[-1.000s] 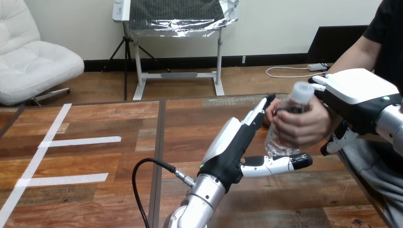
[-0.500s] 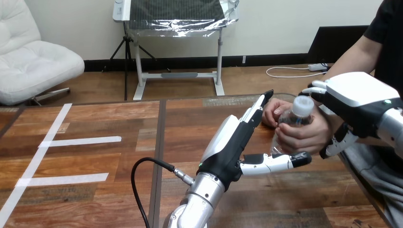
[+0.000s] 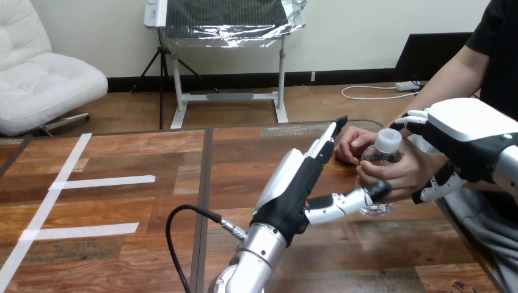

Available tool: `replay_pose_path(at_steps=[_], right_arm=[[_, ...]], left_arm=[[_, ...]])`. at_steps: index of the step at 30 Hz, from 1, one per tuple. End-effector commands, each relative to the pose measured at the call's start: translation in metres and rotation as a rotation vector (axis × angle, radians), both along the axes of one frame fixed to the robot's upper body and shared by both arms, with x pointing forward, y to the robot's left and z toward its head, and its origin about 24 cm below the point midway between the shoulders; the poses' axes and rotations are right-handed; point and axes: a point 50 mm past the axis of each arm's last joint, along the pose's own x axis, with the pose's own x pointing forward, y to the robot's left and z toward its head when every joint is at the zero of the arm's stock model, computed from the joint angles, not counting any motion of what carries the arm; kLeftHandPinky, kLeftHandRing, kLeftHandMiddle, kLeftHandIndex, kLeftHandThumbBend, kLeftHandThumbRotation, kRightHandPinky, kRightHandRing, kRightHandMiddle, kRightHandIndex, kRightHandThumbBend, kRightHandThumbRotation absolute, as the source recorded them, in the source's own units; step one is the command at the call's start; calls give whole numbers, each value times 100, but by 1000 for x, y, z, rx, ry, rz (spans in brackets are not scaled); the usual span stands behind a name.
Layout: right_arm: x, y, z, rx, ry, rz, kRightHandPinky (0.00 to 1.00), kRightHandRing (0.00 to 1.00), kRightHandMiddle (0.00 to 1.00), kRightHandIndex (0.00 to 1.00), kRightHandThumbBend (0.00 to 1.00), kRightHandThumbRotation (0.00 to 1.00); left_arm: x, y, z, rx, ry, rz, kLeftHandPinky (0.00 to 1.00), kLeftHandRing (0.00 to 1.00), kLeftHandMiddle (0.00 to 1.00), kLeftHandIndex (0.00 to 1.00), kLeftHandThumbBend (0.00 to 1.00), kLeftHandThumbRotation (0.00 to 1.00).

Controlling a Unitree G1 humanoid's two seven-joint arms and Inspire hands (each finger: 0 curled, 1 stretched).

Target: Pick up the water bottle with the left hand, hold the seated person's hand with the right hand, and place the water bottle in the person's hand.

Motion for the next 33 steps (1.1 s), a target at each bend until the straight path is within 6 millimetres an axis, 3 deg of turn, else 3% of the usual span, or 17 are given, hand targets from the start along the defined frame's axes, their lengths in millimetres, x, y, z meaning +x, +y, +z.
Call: replay_pose_path(at_steps=[1,15,25,33], right_arm=[[-1,5,28,43,-129,20,85,93,92,86,68,12],[-23,15,31,250,-263,42,77,84,86,80,66,2],[-40,30,20,426,-371,69,67,76,80,75,61,0],[-53,46,8,572,-426,71,64,75,79,73,54,0]], left_arm=[[-2,1,16,-69,-44,17,100,100,100,100,62,80],[-20,17,10,-112,-60,54,90,100,100,99,57,82],[-33,27,5,-177,-51,65,93,100,100,98,52,83],[-44,34,1,-216,-58,92,95,100,100,97,48,84]])
